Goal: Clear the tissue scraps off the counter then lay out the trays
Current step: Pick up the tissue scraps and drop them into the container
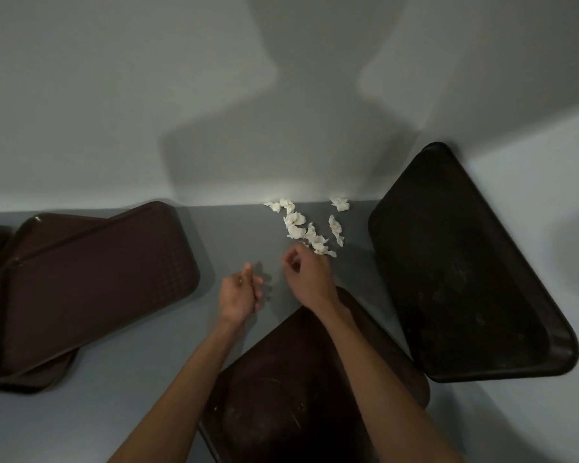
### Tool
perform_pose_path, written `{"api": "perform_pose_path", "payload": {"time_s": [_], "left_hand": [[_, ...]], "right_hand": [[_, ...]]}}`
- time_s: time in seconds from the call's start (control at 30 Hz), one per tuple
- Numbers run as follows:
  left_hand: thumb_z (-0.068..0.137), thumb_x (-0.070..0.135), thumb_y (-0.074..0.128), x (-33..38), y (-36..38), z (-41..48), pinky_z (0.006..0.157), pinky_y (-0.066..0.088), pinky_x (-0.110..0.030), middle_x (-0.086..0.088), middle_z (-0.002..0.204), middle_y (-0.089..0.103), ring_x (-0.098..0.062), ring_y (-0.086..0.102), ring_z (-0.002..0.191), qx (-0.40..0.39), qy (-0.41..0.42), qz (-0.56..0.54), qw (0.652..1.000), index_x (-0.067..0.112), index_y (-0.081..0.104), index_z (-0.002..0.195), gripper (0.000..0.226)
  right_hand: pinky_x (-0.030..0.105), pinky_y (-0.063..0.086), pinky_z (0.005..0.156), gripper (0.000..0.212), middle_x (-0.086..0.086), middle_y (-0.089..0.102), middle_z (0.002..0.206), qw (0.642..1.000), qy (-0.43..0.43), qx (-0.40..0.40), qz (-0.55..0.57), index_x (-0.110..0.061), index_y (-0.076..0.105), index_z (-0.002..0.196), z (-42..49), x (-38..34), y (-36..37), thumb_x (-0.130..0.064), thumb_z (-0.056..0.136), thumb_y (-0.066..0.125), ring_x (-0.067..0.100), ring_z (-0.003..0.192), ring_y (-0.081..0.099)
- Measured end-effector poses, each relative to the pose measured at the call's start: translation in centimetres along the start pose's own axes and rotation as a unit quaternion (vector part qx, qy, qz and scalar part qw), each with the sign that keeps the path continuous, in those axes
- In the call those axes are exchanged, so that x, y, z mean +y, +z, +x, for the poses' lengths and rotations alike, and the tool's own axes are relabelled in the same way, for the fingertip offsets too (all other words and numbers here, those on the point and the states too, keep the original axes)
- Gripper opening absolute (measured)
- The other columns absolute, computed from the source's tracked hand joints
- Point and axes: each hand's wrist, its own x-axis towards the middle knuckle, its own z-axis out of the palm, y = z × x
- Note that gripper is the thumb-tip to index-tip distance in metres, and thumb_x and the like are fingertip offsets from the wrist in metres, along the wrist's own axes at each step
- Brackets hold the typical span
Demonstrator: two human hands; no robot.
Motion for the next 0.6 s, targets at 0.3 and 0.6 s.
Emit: {"api": "perform_pose_path", "payload": {"time_s": [0.3, 0.6], "left_hand": [[0.105, 0.06, 0.028, -1.1, -1.9, 0.3, 0.056, 0.027, -0.033, -0.006, 0.058, 0.034, -0.018, 0.033, 0.053, 0.024, 0.018, 0.085, 0.996, 0.016, 0.038, 0.061, 0.063], [0.101, 0.02, 0.037, -2.2, -4.2, -1.0, 0.059, 0.032, -0.033, 0.003, 0.071, 0.04, -0.014, 0.035, 0.064, -0.055, -0.016, 0.078, 0.995, 0.019, 0.048, 0.086, 0.019]], "right_hand": [[0.04, 0.05, 0.098, 0.025, 0.013, 0.063, 0.122, 0.944, -0.074, -0.069, -0.313, -0.014, 0.062, 0.119, 5.4, 4.9, 4.6, -0.005, 0.097, 0.054, 0.032, 0.115, 0.058], [0.043, 0.056, 0.085, 0.019, 0.021, 0.07, 0.099, 0.958, -0.04, -0.083, -0.271, 0.001, 0.071, 0.099, 1.3, 3.2, 6.8, 0.012, 0.087, 0.062, 0.039, 0.096, 0.067]]}}
